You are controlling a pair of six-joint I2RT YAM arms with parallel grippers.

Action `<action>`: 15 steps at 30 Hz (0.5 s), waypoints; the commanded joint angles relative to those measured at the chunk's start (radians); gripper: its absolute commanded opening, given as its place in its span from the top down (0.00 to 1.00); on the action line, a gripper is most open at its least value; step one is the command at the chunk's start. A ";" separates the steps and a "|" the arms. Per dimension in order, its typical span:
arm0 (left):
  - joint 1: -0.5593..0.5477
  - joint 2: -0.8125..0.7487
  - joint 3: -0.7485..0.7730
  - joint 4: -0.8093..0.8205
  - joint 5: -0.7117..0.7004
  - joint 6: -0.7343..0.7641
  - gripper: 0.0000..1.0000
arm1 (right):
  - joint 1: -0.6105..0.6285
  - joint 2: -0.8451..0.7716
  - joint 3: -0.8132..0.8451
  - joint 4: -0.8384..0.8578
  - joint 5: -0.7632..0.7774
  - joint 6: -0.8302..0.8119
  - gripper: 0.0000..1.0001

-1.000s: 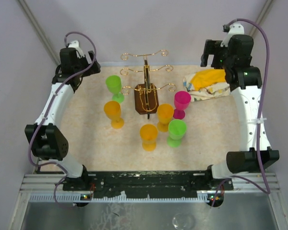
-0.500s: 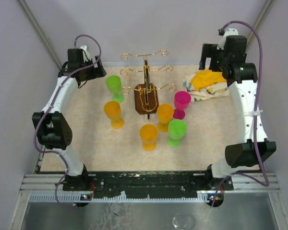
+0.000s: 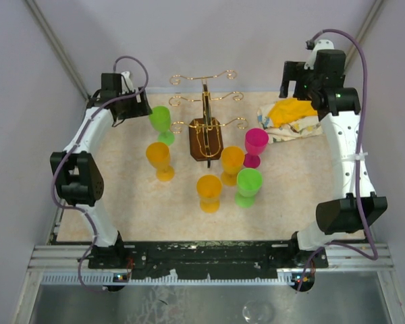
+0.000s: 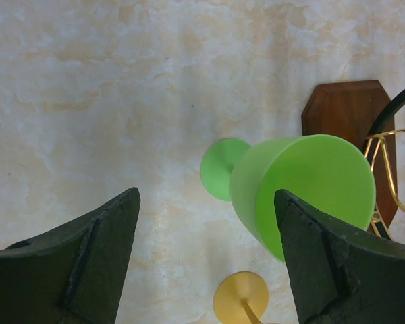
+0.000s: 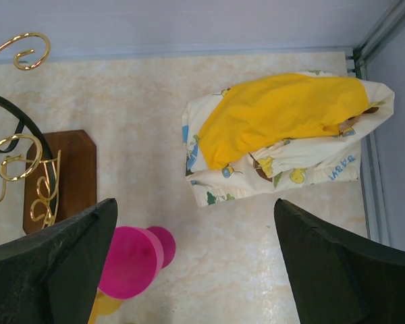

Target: Place the wine glass upside down on the wine glass rack

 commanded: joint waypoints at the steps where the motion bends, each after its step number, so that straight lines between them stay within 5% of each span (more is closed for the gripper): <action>1: -0.016 0.035 -0.003 -0.001 0.007 0.025 0.16 | 0.005 0.005 0.025 0.052 -0.002 -0.014 0.01; 15: -0.050 0.102 0.075 -0.027 -0.018 0.047 0.88 | 0.005 0.000 -0.001 0.076 0.010 -0.028 0.03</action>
